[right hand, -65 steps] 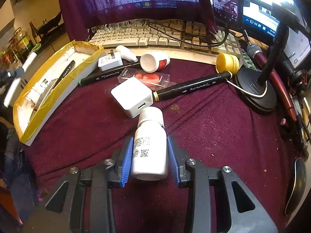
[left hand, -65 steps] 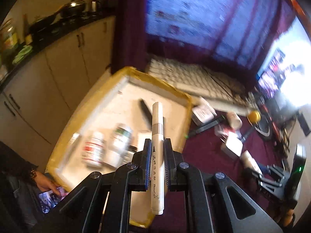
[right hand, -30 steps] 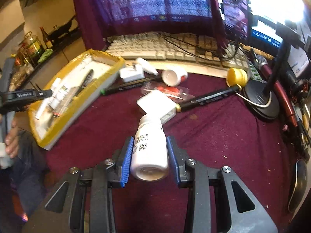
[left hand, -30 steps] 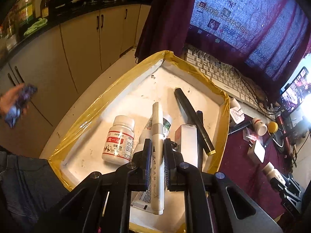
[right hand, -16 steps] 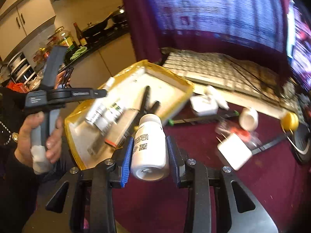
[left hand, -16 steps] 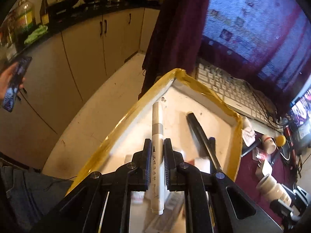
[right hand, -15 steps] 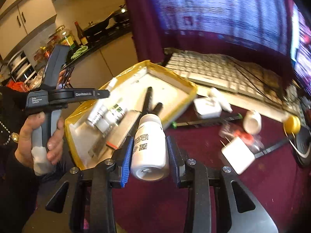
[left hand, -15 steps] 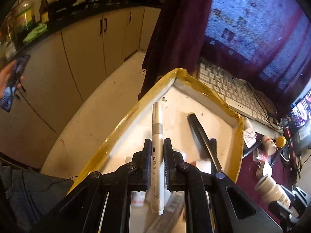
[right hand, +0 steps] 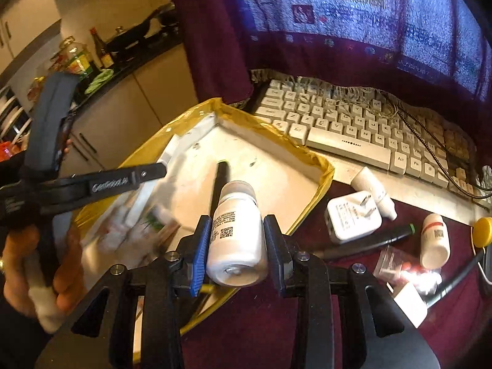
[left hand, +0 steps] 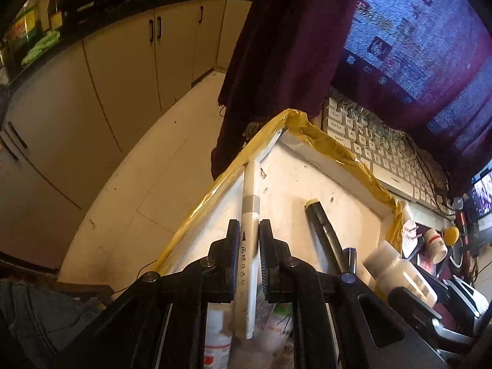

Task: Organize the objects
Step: 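Carry the white marker and white bottle over the tray with both tools, then open both tools to drop the marker and bottle into the tray, withdraw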

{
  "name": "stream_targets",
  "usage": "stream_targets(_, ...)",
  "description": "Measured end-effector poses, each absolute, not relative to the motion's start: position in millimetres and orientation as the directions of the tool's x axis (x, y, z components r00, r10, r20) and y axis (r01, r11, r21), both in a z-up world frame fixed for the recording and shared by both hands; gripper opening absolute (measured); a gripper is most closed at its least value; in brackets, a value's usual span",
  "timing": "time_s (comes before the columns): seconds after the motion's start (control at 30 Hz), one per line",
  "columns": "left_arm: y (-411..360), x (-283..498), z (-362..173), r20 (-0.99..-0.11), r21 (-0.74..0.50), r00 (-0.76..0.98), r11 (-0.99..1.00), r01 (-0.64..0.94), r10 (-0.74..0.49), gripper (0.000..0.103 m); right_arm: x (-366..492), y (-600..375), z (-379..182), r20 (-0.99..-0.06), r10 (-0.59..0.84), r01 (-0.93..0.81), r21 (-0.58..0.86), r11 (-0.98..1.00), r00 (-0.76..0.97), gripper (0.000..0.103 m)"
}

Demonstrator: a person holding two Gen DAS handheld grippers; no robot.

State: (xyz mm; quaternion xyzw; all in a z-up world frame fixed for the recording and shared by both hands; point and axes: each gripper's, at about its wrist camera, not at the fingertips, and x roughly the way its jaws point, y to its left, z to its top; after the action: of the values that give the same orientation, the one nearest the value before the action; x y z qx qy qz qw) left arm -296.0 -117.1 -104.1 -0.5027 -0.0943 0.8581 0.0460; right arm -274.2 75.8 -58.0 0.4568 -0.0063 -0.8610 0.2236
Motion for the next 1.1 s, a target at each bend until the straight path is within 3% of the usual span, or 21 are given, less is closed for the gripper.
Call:
stream_targets(0.67, -121.7, -296.8, -118.1, -0.878, -0.216, -0.446, -0.976, 0.042, 0.175, 0.013, -281.7, 59.9, -72.0, -0.807, -0.359, 0.351, 0.203, -0.914, -0.469, 0.033)
stream_targets(0.77, -122.0, -292.0, -111.4, -0.856, -0.264, -0.465, -0.964, 0.018, 0.226, 0.035, -280.0, 66.8, -66.1, -0.792, -0.394, 0.356, 0.24, -0.903, -0.467, 0.044)
stream_targets(0.83, -119.9, -286.0, -104.6, -0.843, -0.284, -0.473, -0.959, -0.008, 0.254, 0.059, -274.2, 74.1, -59.8, -0.777, -0.414, 0.351, 0.264, -0.899, -0.475, 0.046)
stream_targets(0.93, -118.9, -270.2, -88.0, -0.82, -0.245, -0.534, -0.969, 0.001, 0.207, 0.062, -254.4, 94.3, -49.4, -0.747, -0.46, 0.356, 0.313, -0.88, -0.48, 0.049)
stream_targets(1.1, -111.9, -236.3, -60.8, -0.755, -0.299, -0.608, -0.954, -0.015, 0.246, 0.063, -219.4, 133.8, -54.1, -0.711, -0.514, 0.362, 0.374, -0.854, -0.479, 0.052)
